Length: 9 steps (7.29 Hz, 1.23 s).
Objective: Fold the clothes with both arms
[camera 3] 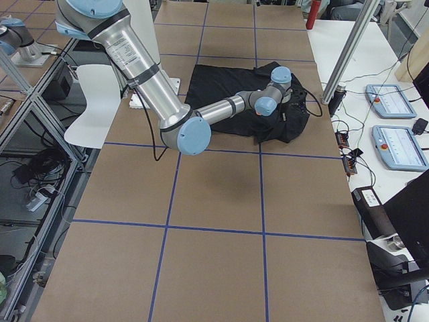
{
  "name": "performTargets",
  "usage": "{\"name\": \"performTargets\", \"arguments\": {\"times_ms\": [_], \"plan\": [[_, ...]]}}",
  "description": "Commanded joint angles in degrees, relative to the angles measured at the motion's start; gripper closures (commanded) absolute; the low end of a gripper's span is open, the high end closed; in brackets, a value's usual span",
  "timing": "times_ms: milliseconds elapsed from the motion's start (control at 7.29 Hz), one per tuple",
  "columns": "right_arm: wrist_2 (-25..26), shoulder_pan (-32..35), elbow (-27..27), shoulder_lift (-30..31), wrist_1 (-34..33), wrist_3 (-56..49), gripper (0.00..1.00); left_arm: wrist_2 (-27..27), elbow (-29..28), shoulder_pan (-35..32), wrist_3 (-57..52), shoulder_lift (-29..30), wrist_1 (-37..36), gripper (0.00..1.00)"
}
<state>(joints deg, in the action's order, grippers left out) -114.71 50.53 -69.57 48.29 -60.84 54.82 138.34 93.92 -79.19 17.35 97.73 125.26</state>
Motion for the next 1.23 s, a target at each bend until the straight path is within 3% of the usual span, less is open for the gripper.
{"name": "performTargets", "arguments": {"times_ms": [0,823,1097], "plan": [[5.28,-4.03,3.8,-6.95,-2.7,5.28,1.0,0.0,-0.05,0.0,-0.04,0.09,-0.01,0.0],[9.42,-6.33,16.99,-16.55,-2.53,6.87,1.0,0.0,-0.05,0.0,-0.04,0.09,-0.01,0.0],[10.56,-6.32,17.97,-16.74,-2.44,6.96,1.0,0.0,-0.05,0.0,-0.04,0.09,-0.01,0.0]]}}
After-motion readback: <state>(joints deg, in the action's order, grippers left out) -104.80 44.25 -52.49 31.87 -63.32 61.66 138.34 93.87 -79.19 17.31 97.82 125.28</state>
